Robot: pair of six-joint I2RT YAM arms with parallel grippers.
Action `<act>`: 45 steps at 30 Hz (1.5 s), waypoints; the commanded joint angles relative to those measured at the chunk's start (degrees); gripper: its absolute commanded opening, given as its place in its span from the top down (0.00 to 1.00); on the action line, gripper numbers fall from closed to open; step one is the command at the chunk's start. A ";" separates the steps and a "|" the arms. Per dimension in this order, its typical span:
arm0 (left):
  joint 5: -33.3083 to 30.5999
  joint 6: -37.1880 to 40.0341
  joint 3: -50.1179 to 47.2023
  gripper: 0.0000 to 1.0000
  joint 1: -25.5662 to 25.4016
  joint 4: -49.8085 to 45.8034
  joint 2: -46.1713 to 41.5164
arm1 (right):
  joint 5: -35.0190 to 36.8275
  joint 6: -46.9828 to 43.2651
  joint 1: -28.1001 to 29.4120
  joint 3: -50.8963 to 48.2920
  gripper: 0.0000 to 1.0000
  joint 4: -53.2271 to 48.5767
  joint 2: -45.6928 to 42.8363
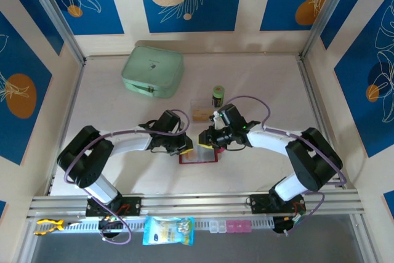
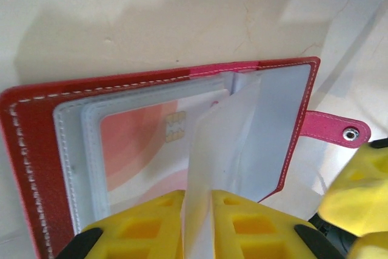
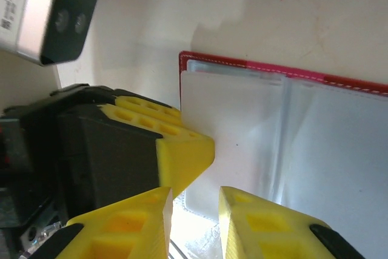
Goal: Take the credit cards out of the card holder
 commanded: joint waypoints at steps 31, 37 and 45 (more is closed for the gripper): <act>3.59 1.03 16.19 0.63 -5.13 -1.80 8.79 | -0.63 -4.59 -9.43 -2.20 0.73 -12.07 -13.37; 2.70 1.35 15.06 0.63 -4.81 -2.27 7.78 | -0.69 -4.41 -9.36 -2.23 0.73 -11.88 -13.10; 1.30 1.53 9.97 0.64 -2.46 -2.63 3.39 | -0.41 -3.34 -7.81 -1.66 0.73 -10.33 -10.88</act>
